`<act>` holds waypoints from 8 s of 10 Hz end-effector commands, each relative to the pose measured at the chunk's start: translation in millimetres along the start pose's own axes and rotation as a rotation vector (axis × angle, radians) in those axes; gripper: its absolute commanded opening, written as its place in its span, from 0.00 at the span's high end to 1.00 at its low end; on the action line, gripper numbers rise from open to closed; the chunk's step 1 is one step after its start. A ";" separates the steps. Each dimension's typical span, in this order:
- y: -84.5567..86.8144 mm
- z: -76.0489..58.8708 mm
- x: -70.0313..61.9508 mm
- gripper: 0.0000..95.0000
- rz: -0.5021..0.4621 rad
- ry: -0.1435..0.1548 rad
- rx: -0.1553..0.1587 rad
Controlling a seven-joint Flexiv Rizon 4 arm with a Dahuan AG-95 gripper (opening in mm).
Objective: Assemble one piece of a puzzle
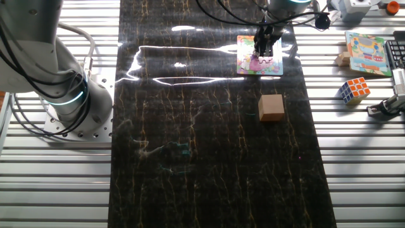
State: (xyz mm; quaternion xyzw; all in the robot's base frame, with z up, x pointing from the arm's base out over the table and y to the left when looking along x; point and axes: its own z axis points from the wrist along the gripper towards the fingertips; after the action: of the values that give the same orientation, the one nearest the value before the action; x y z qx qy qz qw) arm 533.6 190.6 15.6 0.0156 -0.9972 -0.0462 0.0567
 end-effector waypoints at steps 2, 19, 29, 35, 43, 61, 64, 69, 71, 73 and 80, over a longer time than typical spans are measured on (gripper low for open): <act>-0.1 1.2 -0.4 1.00 -0.001 -0.007 0.000; 0.8 0.7 -5.0 1.00 0.001 -0.010 -0.002; -8.7 -27.7 -22.3 1.00 -0.026 -0.002 0.000; -14.6 -22.8 -31.5 1.00 -0.051 -0.007 0.001; -13.0 -12.0 -42.4 1.00 -0.068 -0.029 -0.001; -17.9 -15.5 -44.1 1.00 -0.097 -0.038 0.003; -20.9 -15.6 -48.1 1.00 -0.100 -0.039 0.004; -22.4 -10.6 -48.8 1.00 -0.101 -0.047 0.006; -22.8 -9.5 -48.4 1.00 -0.105 -0.047 0.010; -23.0 -8.9 -48.3 1.00 -0.106 -0.048 0.011; -26.2 -7.3 -47.8 1.00 -0.113 -0.050 0.011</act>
State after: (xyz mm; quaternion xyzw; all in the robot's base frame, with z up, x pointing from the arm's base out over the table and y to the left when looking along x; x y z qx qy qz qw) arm 582.4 165.5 14.5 0.0708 -0.9961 -0.0441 0.0284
